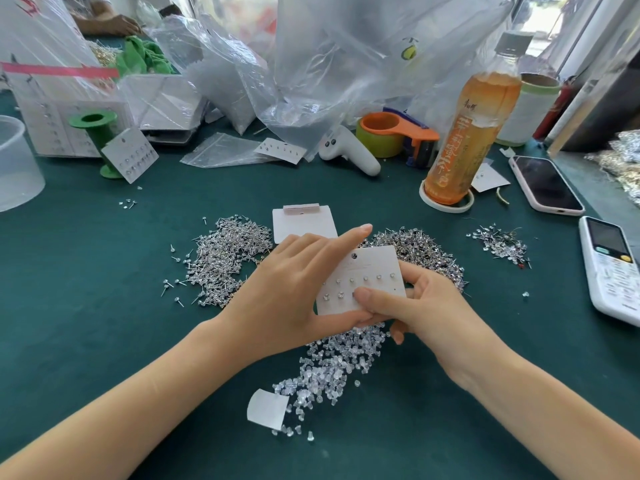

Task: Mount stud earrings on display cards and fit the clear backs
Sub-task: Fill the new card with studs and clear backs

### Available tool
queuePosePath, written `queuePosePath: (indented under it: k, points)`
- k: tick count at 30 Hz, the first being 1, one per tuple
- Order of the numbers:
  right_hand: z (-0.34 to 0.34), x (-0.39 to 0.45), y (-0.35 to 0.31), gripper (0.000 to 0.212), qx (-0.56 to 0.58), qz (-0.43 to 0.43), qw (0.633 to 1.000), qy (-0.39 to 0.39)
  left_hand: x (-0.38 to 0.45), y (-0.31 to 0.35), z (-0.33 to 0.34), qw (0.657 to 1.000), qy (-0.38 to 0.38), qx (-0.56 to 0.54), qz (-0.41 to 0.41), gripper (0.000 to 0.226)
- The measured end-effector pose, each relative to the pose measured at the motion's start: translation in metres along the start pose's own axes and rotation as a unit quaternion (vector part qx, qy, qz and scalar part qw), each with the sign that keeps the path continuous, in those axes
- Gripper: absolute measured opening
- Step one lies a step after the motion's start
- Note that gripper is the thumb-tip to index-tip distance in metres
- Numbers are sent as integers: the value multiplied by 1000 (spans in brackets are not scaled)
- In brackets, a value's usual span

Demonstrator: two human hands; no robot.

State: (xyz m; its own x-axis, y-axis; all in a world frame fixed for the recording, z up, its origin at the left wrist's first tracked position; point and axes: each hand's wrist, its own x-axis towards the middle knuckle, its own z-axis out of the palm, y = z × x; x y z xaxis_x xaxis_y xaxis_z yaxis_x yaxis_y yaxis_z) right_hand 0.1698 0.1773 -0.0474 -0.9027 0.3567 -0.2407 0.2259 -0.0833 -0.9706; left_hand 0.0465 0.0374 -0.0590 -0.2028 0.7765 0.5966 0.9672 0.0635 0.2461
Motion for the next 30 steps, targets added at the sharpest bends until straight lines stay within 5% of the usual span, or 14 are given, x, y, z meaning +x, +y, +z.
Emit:
queuePosePath:
  k: [7,11,14,21,30]
  points:
    - [-6,3,4,41,44,-71,995,45,-2,-5,-1,995,11,-78,-60,72]
    - [-20,5,6,37,66,-129,985,93,0,-22,-1,984,37,-79,-156,28]
    - [-24,8,12,38,67,-145,981,110,-2,-32,0,979,-47,-86,-178,9]
    - [-22,10,19,33,70,-163,978,110,-3,-28,2,970,-155,-107,-152,11]
    - [-18,1,23,29,9,-229,967,113,-2,-24,3,971,-147,-116,-150,10]
